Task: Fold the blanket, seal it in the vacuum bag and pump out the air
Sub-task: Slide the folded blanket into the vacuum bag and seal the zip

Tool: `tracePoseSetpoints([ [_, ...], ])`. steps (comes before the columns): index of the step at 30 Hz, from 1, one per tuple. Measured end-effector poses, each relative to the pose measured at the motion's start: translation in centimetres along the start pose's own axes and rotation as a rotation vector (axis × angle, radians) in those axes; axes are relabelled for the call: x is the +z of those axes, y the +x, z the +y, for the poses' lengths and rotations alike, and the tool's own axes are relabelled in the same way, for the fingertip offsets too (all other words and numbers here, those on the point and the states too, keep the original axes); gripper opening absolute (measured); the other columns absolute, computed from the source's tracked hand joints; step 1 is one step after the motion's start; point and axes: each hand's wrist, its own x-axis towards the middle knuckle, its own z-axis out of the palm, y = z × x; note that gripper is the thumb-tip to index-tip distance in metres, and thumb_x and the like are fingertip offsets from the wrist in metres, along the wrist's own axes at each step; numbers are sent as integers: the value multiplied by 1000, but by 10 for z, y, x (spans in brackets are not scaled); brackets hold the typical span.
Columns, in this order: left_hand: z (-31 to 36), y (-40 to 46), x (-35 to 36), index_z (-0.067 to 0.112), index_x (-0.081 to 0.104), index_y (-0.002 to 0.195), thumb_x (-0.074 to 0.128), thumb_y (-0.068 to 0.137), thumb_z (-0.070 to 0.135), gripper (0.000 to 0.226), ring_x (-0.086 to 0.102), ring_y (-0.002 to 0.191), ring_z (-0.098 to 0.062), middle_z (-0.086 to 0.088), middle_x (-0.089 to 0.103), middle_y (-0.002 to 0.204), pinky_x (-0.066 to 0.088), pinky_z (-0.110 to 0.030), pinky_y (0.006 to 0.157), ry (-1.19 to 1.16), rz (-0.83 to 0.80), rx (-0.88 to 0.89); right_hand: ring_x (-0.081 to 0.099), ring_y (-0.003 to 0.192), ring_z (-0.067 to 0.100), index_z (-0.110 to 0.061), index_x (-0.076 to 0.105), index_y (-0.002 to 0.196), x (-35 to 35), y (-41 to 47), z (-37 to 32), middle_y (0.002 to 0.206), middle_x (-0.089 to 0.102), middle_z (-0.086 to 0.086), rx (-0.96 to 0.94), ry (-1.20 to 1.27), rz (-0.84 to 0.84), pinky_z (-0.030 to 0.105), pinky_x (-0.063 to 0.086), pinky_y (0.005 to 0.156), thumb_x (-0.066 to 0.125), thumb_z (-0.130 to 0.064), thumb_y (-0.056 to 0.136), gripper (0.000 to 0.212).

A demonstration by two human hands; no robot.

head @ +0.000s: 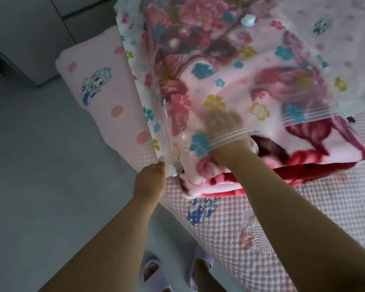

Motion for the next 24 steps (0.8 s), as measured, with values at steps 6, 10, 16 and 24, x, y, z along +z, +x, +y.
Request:
tracePoseSetpoints([
  [6,77,3,-15,18,38,64,37,98,28,36,47,66,-26,2,45,63,29,-33,58,18,297,318,7,147,27,-21,16,151,8,-37,38,158,15,11,10,271,-212,39,7,118,2,-44,98,59],
  [10,145,2,1,17,45,75,45,97,27,24,47,66,-22,7,47,65,31,-33,58,107,252,656,40,134,28,-11,54,133,9,-48,73,140,50,14,118,494,101,34,22,111,29,-39,94,54],
  [16,228,7,47,14,64,99,53,92,31,21,60,83,-26,-1,66,86,47,-35,69,187,53,807,14,146,19,-26,25,149,29,-53,169,157,21,-2,424,277,48,38,0,119,16,-51,90,65],
  [24,331,23,135,17,70,91,54,93,40,28,60,85,-24,-2,66,85,44,-31,69,384,-97,1006,22,143,24,-23,26,148,63,-37,280,155,26,6,778,576,-77,43,16,117,26,-50,94,60],
])
